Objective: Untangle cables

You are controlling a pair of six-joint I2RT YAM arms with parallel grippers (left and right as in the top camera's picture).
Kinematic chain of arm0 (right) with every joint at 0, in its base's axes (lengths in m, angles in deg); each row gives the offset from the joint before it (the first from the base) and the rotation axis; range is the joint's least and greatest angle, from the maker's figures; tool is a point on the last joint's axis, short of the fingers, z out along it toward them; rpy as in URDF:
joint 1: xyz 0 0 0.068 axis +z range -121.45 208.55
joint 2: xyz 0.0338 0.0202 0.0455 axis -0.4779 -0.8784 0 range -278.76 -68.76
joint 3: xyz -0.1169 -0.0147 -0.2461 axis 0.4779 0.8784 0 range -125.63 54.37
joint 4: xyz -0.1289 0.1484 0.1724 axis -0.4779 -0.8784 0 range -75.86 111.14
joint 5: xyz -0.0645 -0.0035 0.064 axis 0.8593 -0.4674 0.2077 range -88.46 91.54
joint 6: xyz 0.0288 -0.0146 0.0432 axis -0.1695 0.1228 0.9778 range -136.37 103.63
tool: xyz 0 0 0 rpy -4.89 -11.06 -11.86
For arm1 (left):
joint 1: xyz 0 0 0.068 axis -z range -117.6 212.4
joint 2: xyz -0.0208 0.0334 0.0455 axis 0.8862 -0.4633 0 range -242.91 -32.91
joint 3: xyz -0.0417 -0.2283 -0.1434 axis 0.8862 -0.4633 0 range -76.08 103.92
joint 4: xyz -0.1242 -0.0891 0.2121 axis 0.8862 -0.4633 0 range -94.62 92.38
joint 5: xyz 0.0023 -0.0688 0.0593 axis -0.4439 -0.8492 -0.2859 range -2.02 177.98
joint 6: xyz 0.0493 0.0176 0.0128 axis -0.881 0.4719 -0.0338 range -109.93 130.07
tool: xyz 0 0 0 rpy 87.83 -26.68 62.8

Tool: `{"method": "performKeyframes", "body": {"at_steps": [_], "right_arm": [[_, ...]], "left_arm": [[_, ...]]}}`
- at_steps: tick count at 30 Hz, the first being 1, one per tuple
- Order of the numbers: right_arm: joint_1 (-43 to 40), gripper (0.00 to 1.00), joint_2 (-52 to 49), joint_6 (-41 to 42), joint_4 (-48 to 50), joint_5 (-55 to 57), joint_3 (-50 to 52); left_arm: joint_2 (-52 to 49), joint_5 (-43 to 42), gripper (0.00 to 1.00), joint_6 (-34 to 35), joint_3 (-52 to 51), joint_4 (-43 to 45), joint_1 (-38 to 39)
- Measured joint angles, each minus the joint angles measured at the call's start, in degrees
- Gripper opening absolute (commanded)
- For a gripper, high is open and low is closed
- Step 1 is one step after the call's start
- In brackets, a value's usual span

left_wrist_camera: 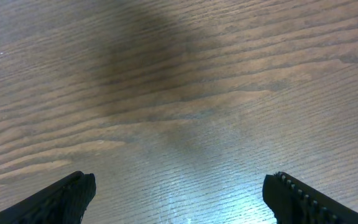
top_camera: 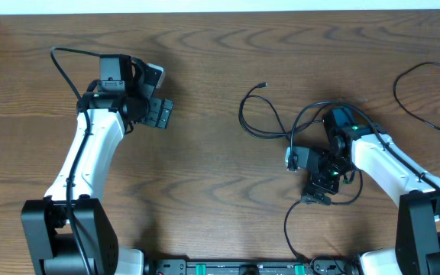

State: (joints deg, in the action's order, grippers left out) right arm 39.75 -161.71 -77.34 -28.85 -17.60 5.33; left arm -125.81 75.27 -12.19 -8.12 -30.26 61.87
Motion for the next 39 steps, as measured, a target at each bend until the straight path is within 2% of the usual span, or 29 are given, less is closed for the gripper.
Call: {"method": "performKeyframes", "body": {"at_steps": [12,27,35,39], "right_arm": [[0.5,0.99,0.0,0.0,-1.0,-0.9,0.4],[2.4,0.98,3.3,-0.2,12.2,5.1,7.4],[2.4,0.98,4.9,-0.1,16.5,5.2,10.7],[2.4,0.94,5.0,0.0,17.0,5.2,10.9]], "left_arm": [[0.0,0.0,0.91,0.0,0.0,0.0,0.0],[0.0,0.0,0.91,0.0,0.0,0.0,0.0],[0.0,0.0,0.91,0.0,0.0,0.0,0.0],[0.0,0.0,0.91,0.0,0.0,0.0,0.0]]}}
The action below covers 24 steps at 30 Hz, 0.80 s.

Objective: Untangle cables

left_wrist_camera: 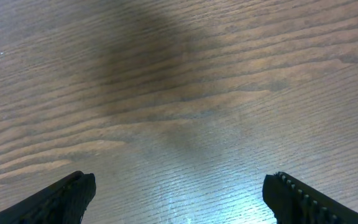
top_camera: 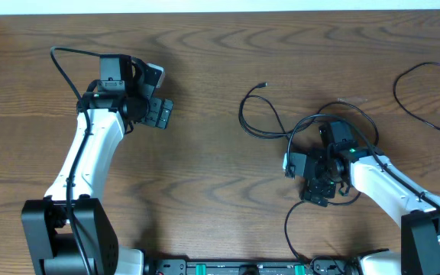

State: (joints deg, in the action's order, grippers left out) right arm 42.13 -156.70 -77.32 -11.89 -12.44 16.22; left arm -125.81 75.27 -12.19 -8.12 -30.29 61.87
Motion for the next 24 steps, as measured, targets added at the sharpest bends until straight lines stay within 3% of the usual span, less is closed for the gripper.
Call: {"method": "performKeyframes", "body": {"at_steps": [24], "right_arm": [[0.0,0.99,3.1,-1.3,-7.0,-6.3,1.2]], "left_arm": [[0.0,0.0,0.91,0.0,0.0,0.0,0.0]]}}
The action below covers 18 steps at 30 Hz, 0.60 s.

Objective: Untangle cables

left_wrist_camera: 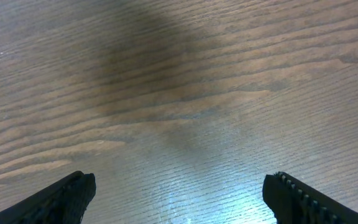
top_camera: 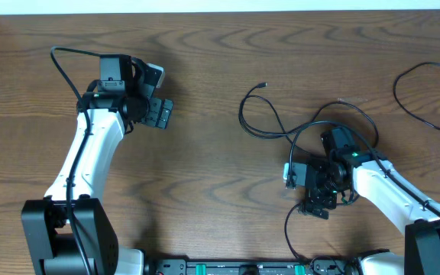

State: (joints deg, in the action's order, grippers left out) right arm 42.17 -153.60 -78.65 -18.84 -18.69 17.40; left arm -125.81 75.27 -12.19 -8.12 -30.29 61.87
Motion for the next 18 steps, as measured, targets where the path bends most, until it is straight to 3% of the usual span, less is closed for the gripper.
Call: {"method": "performKeyframes", "body": {"at_steps": [18], "right_arm": [[0.1,0.96,-0.7,-0.1,7.7,1.3,2.1]], "left_arm": [[0.0,0.0,0.91,0.0,0.0,0.0,0.0]]}}
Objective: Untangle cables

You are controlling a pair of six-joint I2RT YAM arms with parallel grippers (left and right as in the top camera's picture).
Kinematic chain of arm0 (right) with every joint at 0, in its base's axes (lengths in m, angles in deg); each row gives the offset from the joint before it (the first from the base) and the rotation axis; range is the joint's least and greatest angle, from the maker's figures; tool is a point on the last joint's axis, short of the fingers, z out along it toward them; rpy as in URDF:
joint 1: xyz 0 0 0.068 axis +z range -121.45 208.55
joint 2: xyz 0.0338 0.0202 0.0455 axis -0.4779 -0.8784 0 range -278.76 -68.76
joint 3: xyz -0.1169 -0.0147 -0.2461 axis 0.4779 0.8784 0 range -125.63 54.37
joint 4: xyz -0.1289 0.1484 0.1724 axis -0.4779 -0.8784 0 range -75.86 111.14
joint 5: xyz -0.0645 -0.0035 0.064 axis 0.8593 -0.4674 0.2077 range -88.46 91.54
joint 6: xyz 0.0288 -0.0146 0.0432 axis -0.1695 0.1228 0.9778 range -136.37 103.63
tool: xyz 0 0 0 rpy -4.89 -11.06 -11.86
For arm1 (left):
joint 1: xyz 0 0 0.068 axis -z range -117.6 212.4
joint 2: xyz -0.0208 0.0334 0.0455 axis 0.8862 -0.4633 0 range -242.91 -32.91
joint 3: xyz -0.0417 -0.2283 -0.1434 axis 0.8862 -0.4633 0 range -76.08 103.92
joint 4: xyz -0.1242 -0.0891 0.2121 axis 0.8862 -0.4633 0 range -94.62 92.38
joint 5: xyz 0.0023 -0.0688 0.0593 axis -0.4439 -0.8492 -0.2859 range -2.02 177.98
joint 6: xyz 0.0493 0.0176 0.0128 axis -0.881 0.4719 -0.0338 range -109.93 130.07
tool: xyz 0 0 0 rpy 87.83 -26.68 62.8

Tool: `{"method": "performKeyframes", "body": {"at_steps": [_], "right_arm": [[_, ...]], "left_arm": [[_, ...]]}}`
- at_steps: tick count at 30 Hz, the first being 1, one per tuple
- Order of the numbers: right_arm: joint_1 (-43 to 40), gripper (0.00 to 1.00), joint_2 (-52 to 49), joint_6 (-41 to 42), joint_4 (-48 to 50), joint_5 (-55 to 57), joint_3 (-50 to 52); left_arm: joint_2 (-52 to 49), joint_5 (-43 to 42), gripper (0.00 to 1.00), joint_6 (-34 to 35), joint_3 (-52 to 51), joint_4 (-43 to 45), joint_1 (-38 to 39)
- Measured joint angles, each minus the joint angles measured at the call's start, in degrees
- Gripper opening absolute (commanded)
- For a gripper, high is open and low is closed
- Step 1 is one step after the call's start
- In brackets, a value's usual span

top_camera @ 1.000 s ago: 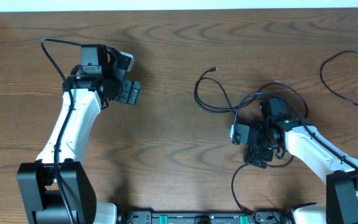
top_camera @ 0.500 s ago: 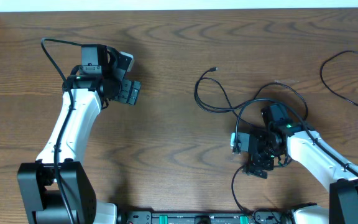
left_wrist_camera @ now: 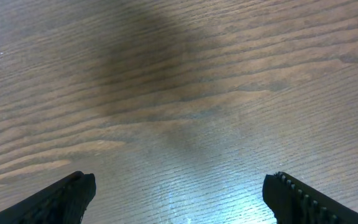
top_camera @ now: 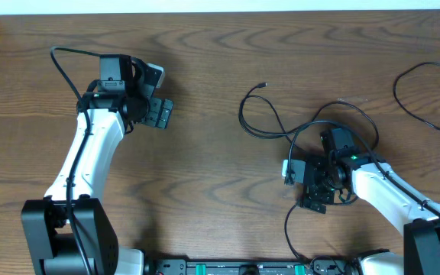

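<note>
A black cable (top_camera: 260,130) lies tangled right of the table's middle, one free end (top_camera: 263,85) pointing to the back. Its loops arch over my right wrist. My right gripper (top_camera: 312,201) points toward the front edge in the tangle and looks shut on the black cable, which trails from it to the front (top_camera: 287,225). My left gripper (top_camera: 159,113) hovers far away at the back left, open and empty. In the left wrist view its fingertips (left_wrist_camera: 73,190) stand wide apart over bare wood, the left gripper (left_wrist_camera: 179,190) holding nothing.
A second black cable (top_camera: 422,95) lies apart at the far right, its plug end near the table's edge. The left arm's own lead (top_camera: 63,65) loops behind it. Wooden table (top_camera: 205,176) between the two arms.
My right gripper has shifted a little back and left from its spot nearest the front edge. The cable loops have barely changed. The left arm has not moved.
My right gripper stood in the tangle with loops tight around its wrist. It then sat nearer the front edge, and the loop over the wrist had spread wider. It was lowest 0.6 s ago and is now slightly back. The left gripper stayed open and still throughout.
</note>
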State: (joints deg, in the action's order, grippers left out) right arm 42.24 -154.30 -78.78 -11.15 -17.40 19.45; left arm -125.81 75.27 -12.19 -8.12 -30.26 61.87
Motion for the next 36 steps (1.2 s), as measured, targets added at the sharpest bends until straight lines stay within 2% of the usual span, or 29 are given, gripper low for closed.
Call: {"method": "performKeyframes", "body": {"at_steps": [13,22,28,36], "right_arm": [[0.0,0.99,-3.5,0.7,5.4,-2.6,-1.1],[0.0,0.96,-6.5,5.7,19.8,-7.5,-0.3],[0.3,0.94,-7.4,6.3,33.8,-0.1,0.0],[0.7,0.91,-8.0,4.0,40.6,8.0,0.3]], "left_arm": [[0.0,0.0,0.91,0.0,0.0,0.0,0.0],[0.0,0.0,0.91,0.0,0.0,0.0,0.0],[0.0,0.0,0.91,0.0,0.0,0.0,0.0],[0.0,0.0,0.91,0.0,0.0,0.0,0.0]]}}
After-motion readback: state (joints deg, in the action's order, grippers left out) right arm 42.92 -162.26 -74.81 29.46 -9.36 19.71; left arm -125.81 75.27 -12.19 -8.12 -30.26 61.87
